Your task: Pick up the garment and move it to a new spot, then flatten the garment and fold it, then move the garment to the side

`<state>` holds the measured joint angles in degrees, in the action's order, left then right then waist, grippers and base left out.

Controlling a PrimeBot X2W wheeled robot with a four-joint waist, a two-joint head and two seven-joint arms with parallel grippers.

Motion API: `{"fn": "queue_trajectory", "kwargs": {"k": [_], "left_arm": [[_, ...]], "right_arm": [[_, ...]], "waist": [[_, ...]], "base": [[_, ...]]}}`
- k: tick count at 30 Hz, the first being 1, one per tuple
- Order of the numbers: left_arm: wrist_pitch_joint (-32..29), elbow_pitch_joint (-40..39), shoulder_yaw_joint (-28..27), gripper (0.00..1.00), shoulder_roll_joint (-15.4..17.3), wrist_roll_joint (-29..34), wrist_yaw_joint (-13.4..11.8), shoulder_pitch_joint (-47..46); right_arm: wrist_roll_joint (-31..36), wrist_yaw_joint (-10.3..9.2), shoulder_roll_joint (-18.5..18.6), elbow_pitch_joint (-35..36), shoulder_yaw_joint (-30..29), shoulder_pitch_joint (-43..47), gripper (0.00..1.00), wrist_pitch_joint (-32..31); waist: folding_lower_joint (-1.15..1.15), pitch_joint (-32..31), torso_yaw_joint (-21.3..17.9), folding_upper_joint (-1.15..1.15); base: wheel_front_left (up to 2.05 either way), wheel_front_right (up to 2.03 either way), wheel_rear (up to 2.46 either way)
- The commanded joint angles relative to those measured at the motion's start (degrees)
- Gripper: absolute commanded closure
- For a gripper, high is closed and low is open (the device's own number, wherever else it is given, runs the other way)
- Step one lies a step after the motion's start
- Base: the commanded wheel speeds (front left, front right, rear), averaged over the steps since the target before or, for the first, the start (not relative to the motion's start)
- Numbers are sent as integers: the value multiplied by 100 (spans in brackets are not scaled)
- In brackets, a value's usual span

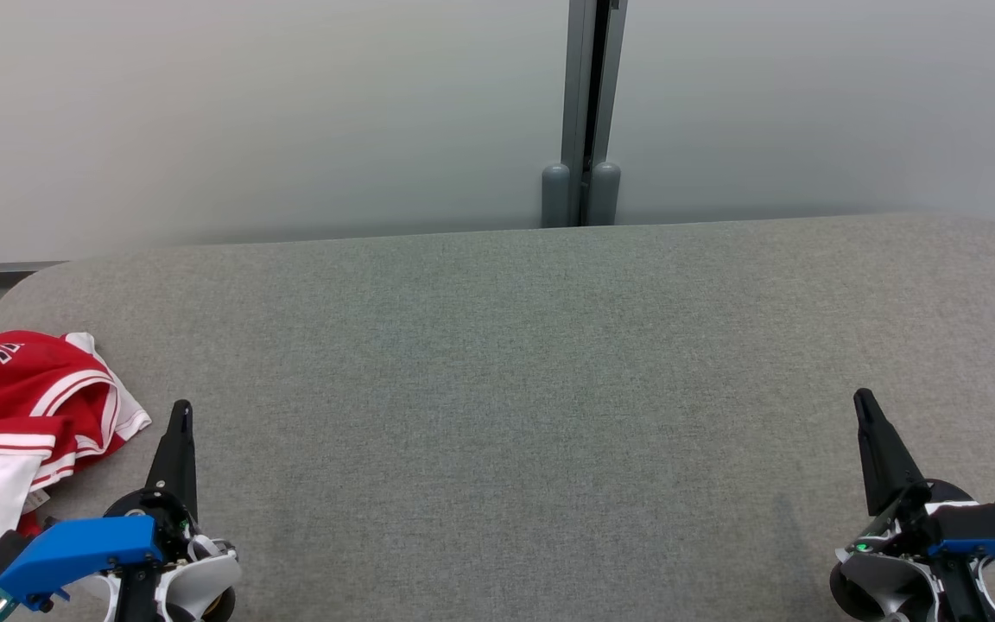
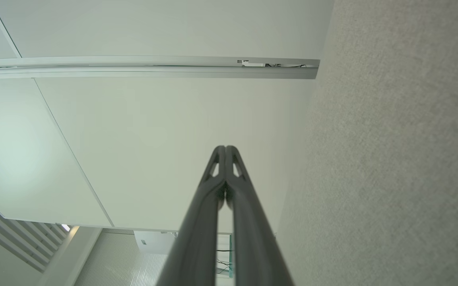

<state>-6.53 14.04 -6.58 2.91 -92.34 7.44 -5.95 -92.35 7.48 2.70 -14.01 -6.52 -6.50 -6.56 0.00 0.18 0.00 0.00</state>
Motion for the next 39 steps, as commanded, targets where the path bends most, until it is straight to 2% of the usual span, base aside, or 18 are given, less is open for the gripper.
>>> {"fn": "queue_trajectory", "kwargs": {"k": [1, 19, 20, 30, 39], "left_arm": [[-19, -27, -6, 100, -10, -17, 8, -48], [-19, -27, -6, 100, -10, -17, 8, -48], [3, 18, 1, 0, 1, 3, 0, 6], [217, 138, 133, 0, 131, 255, 1, 51], [466, 190, 408, 0, 375, 947, 1, -33]], "right_arm": [[-15, 2, 35, 19, -10, 63, 100, -13], [-15, 2, 35, 19, -10, 63, 100, -13], [4, 0, -2, -16, 2, 2, 0, 2], [292, 0, 80, -74, 285, -45, 0, 207], [1059, 0, 238, -160, 584, -213, 0, 462]], "waist": [[0, 0, 0, 0], [0, 0, 0, 0], [0, 0, 0, 0], [0, 10, 2, 0], [0, 31, 8, 0]], "base": [[0, 0, 0], [0, 0, 0], [0, 0, 0], [0, 0, 0], [0, 0, 0]]}}
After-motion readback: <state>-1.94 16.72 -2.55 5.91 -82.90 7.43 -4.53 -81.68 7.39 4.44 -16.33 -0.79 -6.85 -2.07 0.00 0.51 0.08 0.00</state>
